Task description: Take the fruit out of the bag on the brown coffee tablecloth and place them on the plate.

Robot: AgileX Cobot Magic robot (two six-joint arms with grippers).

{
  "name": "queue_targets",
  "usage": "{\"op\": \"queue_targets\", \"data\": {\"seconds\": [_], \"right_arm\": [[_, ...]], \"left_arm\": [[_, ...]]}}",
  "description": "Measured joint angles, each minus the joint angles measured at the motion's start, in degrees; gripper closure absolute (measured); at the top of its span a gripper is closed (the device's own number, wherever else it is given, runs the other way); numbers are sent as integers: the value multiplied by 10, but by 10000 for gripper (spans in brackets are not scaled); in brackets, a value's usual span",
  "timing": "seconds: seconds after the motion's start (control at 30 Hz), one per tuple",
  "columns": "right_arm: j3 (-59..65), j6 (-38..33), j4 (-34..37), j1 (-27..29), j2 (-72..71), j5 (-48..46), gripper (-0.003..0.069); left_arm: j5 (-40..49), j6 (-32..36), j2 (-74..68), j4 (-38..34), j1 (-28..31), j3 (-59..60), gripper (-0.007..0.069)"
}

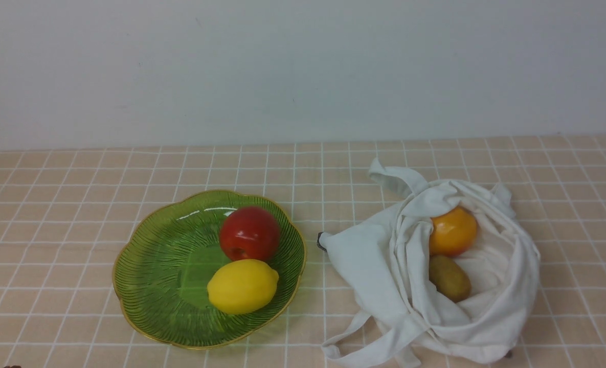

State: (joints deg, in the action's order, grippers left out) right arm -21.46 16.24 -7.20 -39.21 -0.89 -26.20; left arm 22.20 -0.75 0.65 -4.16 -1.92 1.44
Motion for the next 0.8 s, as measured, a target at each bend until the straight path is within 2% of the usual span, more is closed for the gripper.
{"op": "queue_targets", "data": {"seconds": [0.33, 0.43, 0.57, 0.6, 0.67, 0.8], "right_arm": [[48, -2, -3, 2, 0, 26, 673], [68, -3, -3, 32, 0, 35, 673], [136, -4, -6, 179, 0, 36, 673], [136, -4, -7, 186, 0, 36, 673], [178, -5, -14, 267, 0, 37, 673], [225, -9, -17, 369, 1, 33, 673]], "left_arm": [[0, 0, 0, 0, 0, 0, 632], [0, 0, 0, 0, 0, 0, 632], [0, 0, 0, 0, 0, 0, 632], [0, 0, 0, 0, 0, 0, 632], [0, 0, 0, 0, 0, 0, 632], [0, 0, 0, 0, 0, 0, 632]]}}
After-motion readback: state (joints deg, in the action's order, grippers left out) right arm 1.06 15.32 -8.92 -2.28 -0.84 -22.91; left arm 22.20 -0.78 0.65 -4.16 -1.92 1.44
